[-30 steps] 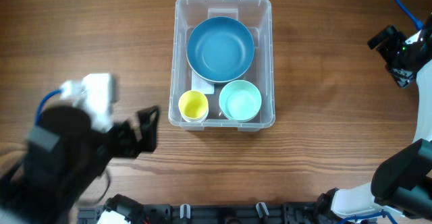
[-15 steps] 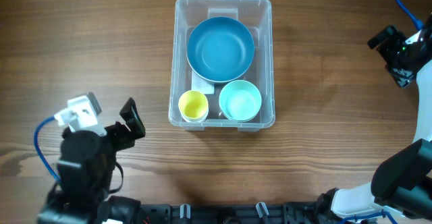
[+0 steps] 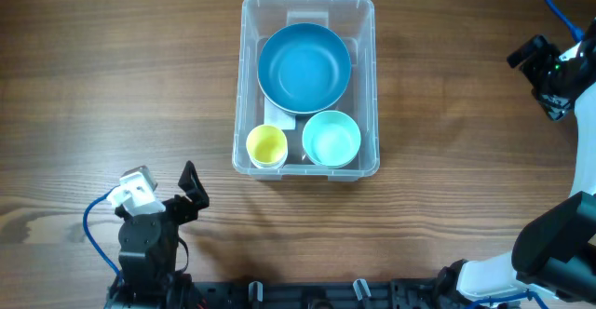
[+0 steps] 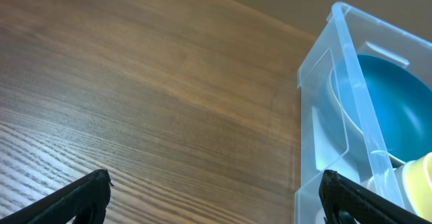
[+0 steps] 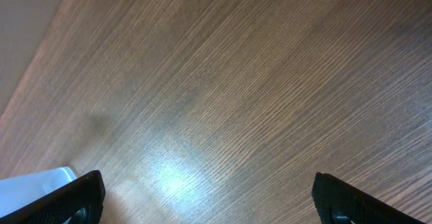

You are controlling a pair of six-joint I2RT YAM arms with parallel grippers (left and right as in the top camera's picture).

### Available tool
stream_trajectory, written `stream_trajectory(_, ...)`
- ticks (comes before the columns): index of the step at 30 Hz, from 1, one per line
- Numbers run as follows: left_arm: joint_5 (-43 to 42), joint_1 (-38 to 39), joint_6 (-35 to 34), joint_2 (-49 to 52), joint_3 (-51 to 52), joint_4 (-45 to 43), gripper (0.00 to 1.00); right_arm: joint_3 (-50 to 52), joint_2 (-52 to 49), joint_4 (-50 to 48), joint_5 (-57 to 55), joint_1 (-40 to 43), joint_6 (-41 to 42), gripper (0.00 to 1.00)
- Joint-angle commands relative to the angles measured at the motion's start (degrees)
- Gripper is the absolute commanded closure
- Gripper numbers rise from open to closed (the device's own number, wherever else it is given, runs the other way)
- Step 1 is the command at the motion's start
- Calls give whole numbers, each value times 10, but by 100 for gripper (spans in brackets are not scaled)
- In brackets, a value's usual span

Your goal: Pack container

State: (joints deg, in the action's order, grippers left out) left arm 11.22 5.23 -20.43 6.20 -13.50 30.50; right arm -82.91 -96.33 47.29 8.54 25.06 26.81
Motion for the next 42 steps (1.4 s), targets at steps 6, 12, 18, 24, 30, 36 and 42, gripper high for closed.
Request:
stream_trajectory(6,-7,-17,3,-59,32,39,0,0,-5,-1,1,-1,3,0)
stream_trajectory(12,-7,-17,3,-59,32,127,0,0,-5,-1,1,-1,3,0)
stream_trajectory(18,-7,-17,3,-59,32,141,0,0,-5,-1,1,-1,3,0)
stream_trajectory(24,-7,-17,3,-59,32,141,0,0,-5,-1,1,-1,3,0)
stream_trajectory(30,-7,-17,3,-59,32,141,0,0,74,-1,1,-45,3,0)
stream_trajectory(36,-7,-17,3,-59,32,141,0,2,213,12,-137,-172,-16,0)
stream_trajectory(42,-7,-17,3,-59,32,141,0,80,353,8,-158,-202,-118,0)
